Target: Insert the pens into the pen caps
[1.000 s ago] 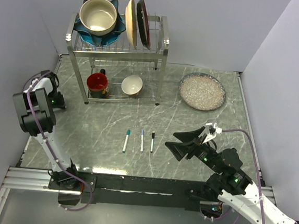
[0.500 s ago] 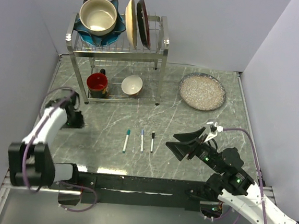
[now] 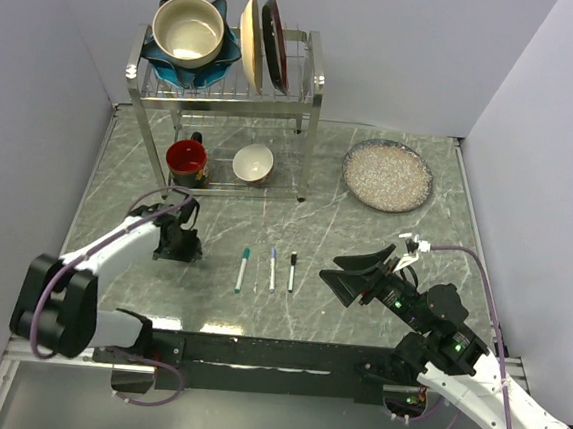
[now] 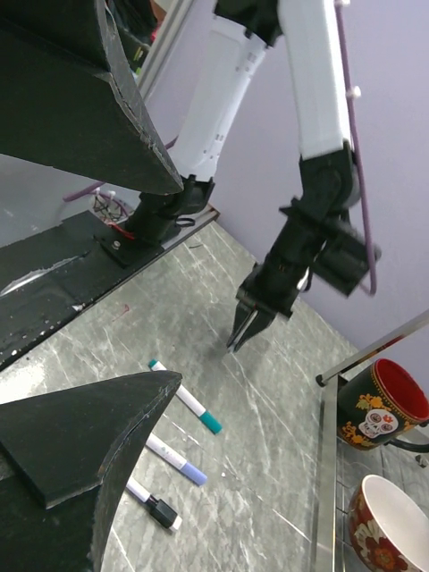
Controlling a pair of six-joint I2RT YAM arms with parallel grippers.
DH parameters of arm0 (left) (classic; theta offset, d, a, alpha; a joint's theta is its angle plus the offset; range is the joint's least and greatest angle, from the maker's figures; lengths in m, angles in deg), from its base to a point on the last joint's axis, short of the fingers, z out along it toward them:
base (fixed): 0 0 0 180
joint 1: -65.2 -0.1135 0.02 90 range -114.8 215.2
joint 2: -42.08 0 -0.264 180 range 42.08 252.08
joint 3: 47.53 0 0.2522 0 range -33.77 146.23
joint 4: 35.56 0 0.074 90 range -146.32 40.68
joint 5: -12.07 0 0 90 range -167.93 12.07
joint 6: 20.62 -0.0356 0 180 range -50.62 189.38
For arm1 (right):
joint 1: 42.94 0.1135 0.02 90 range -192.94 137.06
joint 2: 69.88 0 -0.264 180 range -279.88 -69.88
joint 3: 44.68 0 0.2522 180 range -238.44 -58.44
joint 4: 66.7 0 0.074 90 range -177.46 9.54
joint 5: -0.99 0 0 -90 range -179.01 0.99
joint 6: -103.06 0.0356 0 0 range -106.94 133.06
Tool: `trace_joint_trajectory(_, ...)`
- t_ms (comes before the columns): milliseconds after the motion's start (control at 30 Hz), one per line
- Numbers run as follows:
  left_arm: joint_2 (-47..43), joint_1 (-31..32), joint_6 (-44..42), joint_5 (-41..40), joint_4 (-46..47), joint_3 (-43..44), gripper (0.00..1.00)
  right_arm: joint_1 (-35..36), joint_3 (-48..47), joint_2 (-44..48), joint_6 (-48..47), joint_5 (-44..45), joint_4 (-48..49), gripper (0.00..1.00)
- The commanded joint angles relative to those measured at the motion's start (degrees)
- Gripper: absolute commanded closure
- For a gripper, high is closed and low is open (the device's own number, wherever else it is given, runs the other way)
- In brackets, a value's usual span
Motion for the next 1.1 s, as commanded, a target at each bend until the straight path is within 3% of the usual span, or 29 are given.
trace_joint_trajectory(0,4.4,2.05,2.28,2.07,5.45,0.71,0.99,0.24,-2.04,0.02,-0.05,1.23,1.08,0.13)
trace_joint_trajectory(167,7.21,4.08,2.28,1.02,5.72,1.68,0.99,0.24,-1.87,0.9,0.21,0.97,0.73,0.13)
trace_joint_trajectory(267,7.83,4.17,1.49,1.81,6.33,1.24,0.94,0.33,-1.87,1.69,-0.05,1.32,0.2,0.13)
trace_joint_trajectory(500,6.43,5.31,-0.97,-0.21,4.41,2.47,0.64,0.15,-1.96,3.45,-0.32,1.93,-0.94,0.13)
trace_joint_trajectory(667,-0.23,6.97,-2.72,-2.75,4.23,1.59,0.53,0.33,-1.95,4.42,-0.32,2.46,-1.38,0.13)
trace_joint_trajectory(833,-8.41,11.72,-7.2,-14.61,1.42,5.1,0.35,0.15,-2.04,4.42,-0.32,2.11,-1.3,0.13)
trace_joint_trajectory(933,-13.78,13.22,-21.92,-19.99,9.11,6.25,0.26,0.24,-1.95,4.42,-0.32,2.02,-0.86,0.13)
trace_joint_trajectory(1067,-18.88,13.13,-56.51,-15.96,32.91,4.14,0.14,0.15,-1.34,4.24,-0.58,1.85,-0.5,0.13)
